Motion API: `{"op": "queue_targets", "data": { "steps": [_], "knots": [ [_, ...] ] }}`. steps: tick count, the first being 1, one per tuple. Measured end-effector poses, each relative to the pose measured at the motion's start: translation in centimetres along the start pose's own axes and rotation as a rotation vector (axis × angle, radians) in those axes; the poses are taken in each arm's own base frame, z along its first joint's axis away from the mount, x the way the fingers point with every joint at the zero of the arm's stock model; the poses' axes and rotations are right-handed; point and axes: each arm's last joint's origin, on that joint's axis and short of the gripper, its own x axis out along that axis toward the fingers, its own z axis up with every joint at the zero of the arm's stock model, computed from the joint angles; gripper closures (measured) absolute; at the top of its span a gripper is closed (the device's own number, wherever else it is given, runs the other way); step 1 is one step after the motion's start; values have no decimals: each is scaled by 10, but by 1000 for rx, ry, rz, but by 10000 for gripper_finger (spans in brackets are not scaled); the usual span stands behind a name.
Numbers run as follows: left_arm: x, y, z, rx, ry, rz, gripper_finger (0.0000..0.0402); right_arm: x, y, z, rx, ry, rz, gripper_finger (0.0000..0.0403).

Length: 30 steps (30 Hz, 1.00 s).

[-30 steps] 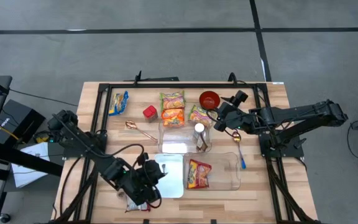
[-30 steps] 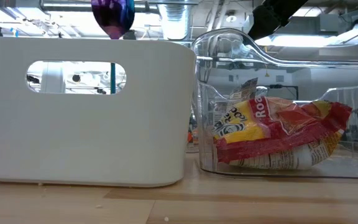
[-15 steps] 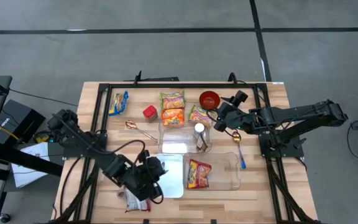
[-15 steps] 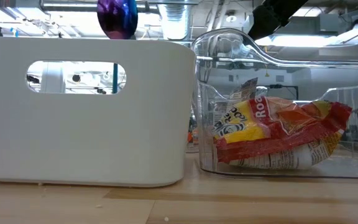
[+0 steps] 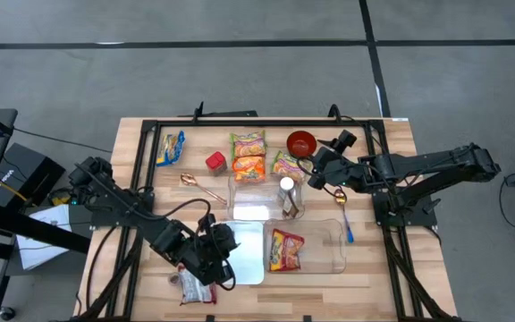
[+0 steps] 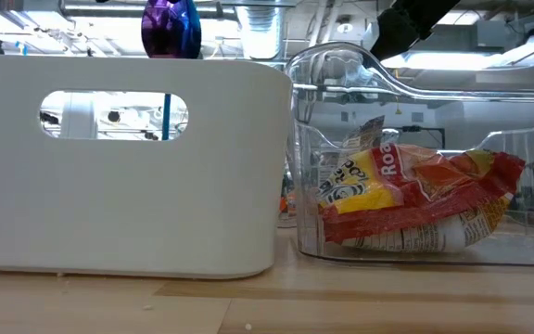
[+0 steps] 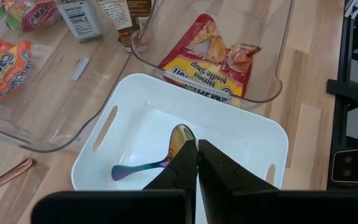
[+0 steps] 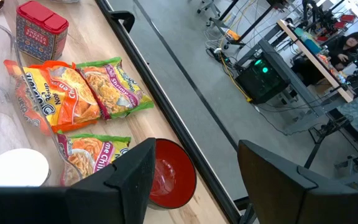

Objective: Pick & Place Food Item
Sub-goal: Put the top purple spoon into the white bin

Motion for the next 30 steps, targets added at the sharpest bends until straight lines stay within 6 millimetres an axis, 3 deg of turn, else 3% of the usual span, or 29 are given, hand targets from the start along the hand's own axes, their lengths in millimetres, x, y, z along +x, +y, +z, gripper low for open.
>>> {"op": "queue_targets", "data": {
  "steps": [13, 30],
  "knots": [
    [0, -2, 1, -13, 2, -23, 401, 0, 0, 0, 0, 0, 1, 182],
    [20, -19, -6, -24, -16, -58, 402, 0, 1, -1, -10, 9, 25, 182]
  ]
}}
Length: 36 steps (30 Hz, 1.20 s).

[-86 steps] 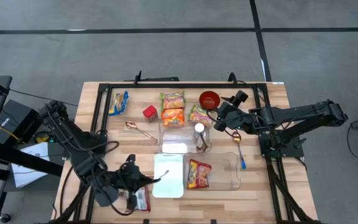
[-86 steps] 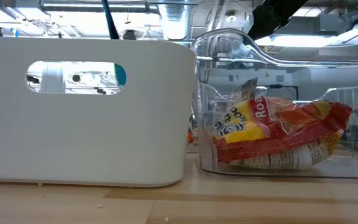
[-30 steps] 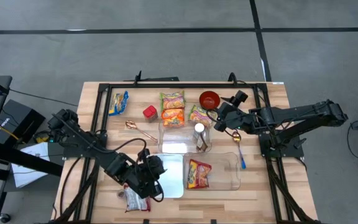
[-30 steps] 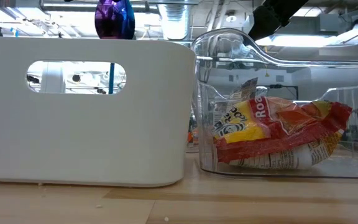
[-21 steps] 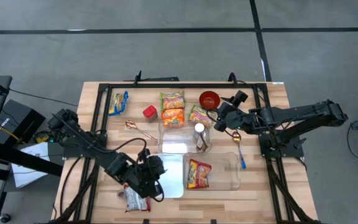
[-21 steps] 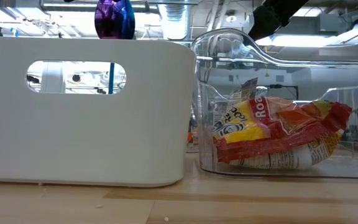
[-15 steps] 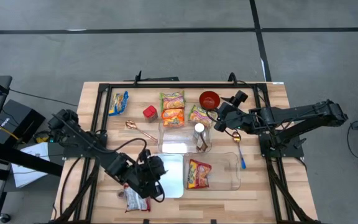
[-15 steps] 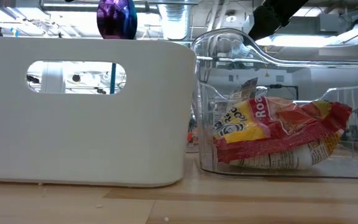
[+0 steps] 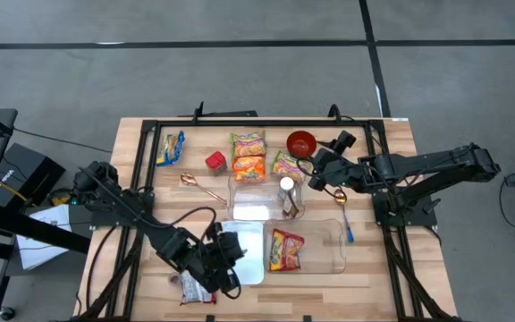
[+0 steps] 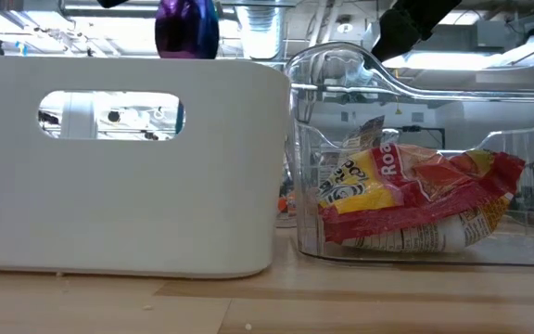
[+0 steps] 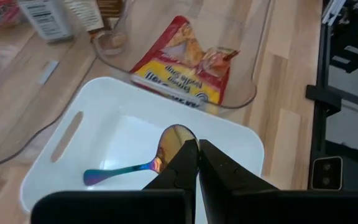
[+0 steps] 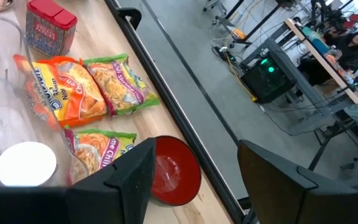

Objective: Pick & Place Food Item
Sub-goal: Put the top purple spoon into the white bin, then put the red noodle pack into the bottom transparent bin

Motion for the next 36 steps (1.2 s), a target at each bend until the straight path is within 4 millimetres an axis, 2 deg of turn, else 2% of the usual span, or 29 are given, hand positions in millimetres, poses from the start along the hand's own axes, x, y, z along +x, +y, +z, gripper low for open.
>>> {"op": "queue_targets", "data": {
  "steps": [8, 23, 30, 36],
  "knots": [
    [15, -10, -8, -2, 9, -27, 401, 0, 0, 0, -2, 1, 2, 182],
    [22, -17, -12, -15, 14, -65, 392, 0, 1, 0, 2, -2, 25, 182],
    [22, -18, -12, -40, 25, -79, 369, 0, 1, 0, 1, -2, 25, 182],
    [22, -18, -12, -40, 23, -77, 333, 0, 1, 0, -1, -2, 25, 182]
  ]
}}
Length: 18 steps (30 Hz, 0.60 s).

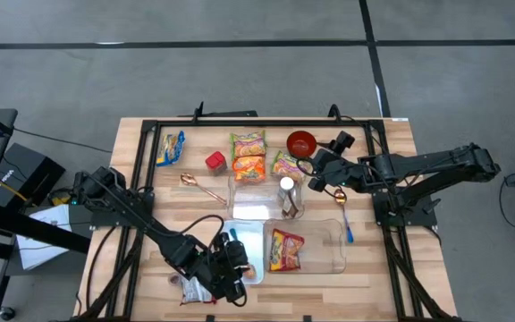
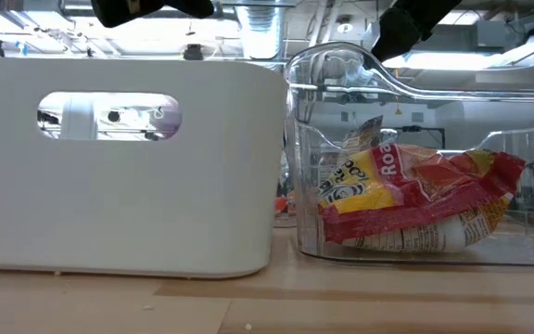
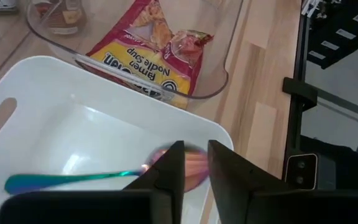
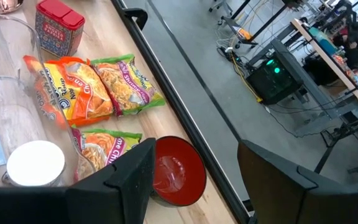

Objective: Pick & Place Food Item
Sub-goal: Put the red noodle pack into the bottom transparent bin

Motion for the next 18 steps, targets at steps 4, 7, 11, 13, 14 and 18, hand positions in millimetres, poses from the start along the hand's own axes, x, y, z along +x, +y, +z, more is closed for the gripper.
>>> {"op": "queue_targets", "data": {
  "steps": [4, 7, 11, 13, 14, 18],
  "knots": [
    [0, 0, 0, 1, -2, 2, 303, 0, 0, 0, 0, 0, 0, 182],
    [0, 0, 0, 15, -2, 2, 283, 0, 0, 0, 0, 0, 0, 182],
    [0, 0, 0, 62, -3, 2, 265, 0, 0, 0, 0, 0, 0, 182],
    [0, 0, 0, 95, -3, 3, 262, 0, 0, 0, 0, 0, 0, 182],
    [0, 0, 0, 116, -3, 4, 261, 0, 0, 0, 0, 0, 0, 182],
    [0, 1, 0, 205, 2, 9, 264, 0, 0, 0, 0, 0, 0, 182]
  ]
}}
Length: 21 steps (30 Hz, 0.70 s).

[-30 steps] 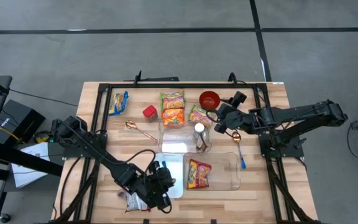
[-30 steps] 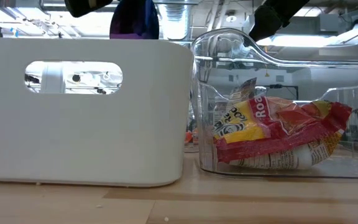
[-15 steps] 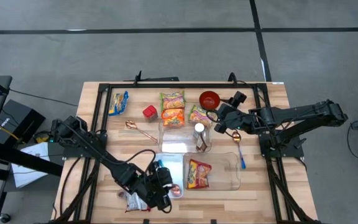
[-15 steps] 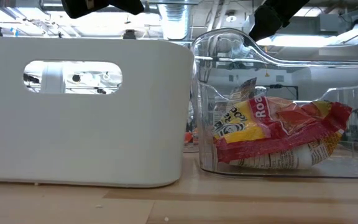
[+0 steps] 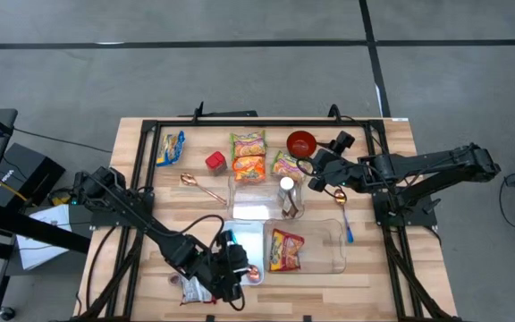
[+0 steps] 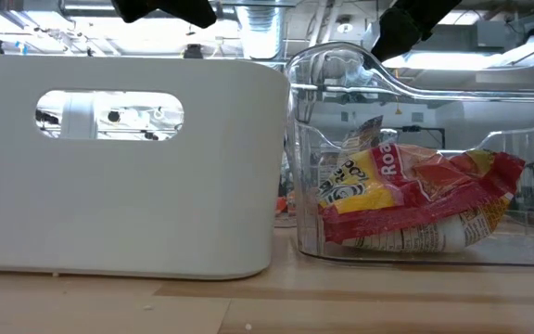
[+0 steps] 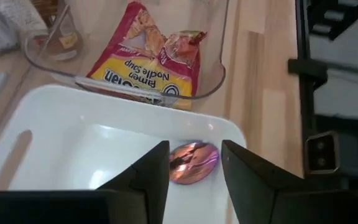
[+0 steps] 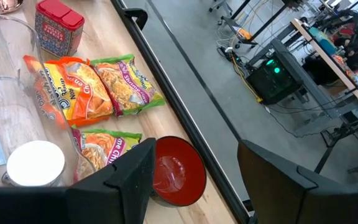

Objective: Pick & Place Food Item
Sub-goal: Put the red noodle pack into the bottom transparent bin

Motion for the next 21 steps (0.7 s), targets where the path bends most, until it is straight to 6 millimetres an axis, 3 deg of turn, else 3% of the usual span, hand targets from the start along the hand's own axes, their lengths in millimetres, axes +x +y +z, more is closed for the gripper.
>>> {"op": "queue_targets", "data": {
  "steps": [15, 21],
  "knots": [
    [-22, 27, -5, 143, 90, 186, 270, 0, 0, 0, 4, 0, -1, 182],
    [-39, 48, -15, 80, 78, 191, 270, 2, -2, 1, 16, 1, -10, 182]
  ]
}}
